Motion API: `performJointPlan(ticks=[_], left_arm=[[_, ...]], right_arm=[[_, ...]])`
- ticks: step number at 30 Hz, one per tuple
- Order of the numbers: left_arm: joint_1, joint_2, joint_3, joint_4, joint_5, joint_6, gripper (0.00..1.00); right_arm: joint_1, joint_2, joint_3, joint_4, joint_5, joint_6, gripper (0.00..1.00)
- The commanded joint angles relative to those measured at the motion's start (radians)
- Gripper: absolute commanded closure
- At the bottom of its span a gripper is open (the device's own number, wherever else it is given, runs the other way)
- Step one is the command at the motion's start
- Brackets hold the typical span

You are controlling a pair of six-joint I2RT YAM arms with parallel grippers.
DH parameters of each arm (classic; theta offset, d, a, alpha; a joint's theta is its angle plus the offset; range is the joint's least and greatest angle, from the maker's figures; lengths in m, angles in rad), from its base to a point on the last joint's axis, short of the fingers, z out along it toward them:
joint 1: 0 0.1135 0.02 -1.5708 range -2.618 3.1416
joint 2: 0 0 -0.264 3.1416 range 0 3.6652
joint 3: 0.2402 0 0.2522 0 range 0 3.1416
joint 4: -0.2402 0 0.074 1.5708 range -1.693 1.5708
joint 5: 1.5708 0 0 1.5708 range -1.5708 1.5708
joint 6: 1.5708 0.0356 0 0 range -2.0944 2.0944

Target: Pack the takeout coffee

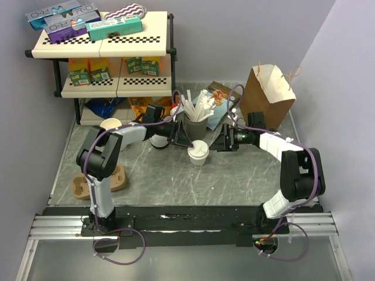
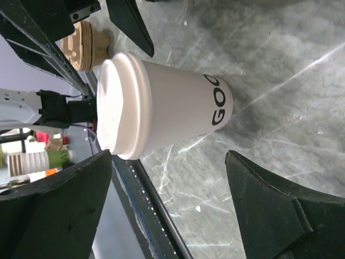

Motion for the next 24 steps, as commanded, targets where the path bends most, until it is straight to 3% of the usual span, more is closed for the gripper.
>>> performJointPlan(ticks=[1,9,14,18,24], left_arm=[[0.006,-0.077,0.052,-0.102,-0.018,0.095,0.23],[0.018,-0.154,0.087,-0.366,-0.117,0.320,0.22],[0.017,-0.224,0.049,-0.420,-0.156,0.411,0.22],[0.011,-0.266,0.036,-0.439,-0.177,0.427,0.22],[-0.029,-0.303,-0.031,-0.338,-0.255,0.370,0.22]], right_arm=[[0.002,-0.071,0.008,0.035,0.009,-0.007,0.08],[0.004,-0.219,-0.020,-0.046,0.081,-0.097,0.08],[0.004,-0.266,-0.037,-0.067,0.123,-0.146,0.09],[0.004,-0.207,-0.014,-0.018,0.139,-0.096,0.11],[0.007,-0.055,0.057,0.091,0.143,0.038,0.14]])
